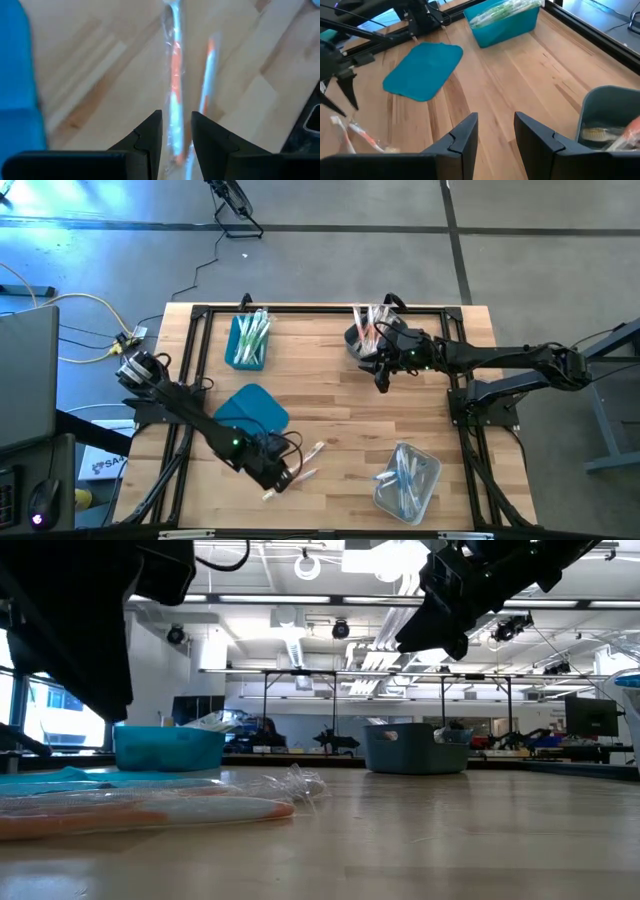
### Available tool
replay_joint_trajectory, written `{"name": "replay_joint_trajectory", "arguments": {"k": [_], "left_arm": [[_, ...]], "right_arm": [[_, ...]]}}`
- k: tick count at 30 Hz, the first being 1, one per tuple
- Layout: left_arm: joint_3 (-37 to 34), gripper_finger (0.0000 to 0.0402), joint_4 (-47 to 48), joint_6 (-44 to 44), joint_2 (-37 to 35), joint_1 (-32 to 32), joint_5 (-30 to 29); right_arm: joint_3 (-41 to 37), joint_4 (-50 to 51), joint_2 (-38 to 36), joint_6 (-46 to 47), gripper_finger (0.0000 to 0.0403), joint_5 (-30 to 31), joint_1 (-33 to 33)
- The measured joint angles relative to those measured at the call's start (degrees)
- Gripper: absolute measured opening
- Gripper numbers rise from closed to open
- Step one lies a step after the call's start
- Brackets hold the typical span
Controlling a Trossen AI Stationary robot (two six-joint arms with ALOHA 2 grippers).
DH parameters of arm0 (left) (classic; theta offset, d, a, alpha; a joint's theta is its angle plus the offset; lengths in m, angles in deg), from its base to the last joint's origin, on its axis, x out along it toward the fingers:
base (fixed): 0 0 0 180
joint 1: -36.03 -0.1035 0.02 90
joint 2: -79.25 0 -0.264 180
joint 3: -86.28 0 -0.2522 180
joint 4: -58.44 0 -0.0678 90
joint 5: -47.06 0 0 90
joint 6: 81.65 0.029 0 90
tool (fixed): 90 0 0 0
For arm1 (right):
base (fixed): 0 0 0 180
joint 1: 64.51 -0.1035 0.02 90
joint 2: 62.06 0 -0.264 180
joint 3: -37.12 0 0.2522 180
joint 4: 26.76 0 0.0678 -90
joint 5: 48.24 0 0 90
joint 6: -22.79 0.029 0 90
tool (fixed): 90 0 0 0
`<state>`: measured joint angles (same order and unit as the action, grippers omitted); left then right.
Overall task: Pick & Place Toothbrushes
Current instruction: Put the top orange toothbrush into the dark gray bin
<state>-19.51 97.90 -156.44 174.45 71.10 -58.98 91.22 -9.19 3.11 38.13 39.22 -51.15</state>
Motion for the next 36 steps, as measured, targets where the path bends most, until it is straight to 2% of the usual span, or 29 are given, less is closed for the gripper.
{"name": "replay_joint_trajectory", "arguments": {"k": [6, 12, 17, 28, 32, 36], "left_arm": [[2.1, 0.0099, -2.5, -1.6, 4.0, 0.6, 0.0], [10.9, 0.0099, 5.2, 2.4, 8.3, 0.6, 0.1], [16.1, 0.0099, 12.8, 1.1, 11.6, 0.6, -0.6], [16.6, 0.0099, 13.9, 1.0, 12.5, 0.5, -1.1], [16.8, 0.0099, 13.8, 1.0, 13.0, 0.2, -4.0], [16.7, 0.0099, 13.4, 1.2, 14.2, -1.1, -2.3]], "right_arm": [[0.0, 0.1, 0.0, 0.7, 0.012, 0.1, 0.0], [0.0, 0.4, 0.0, 1.5, 0.012, 0.1, 0.0], [0.0, 0.5, 0.0, 1.5, 0.012, 0.1, 0.0], [0.0, 0.8, 0.0, 1.4, 0.012, 0.1, 0.0], [0.0, 0.8, 0.0, 1.4, 0.012, 0.1, 0.0], [0.0, 0.8, 0.0, 1.3, 0.012, 0.1, 0.0]]}}
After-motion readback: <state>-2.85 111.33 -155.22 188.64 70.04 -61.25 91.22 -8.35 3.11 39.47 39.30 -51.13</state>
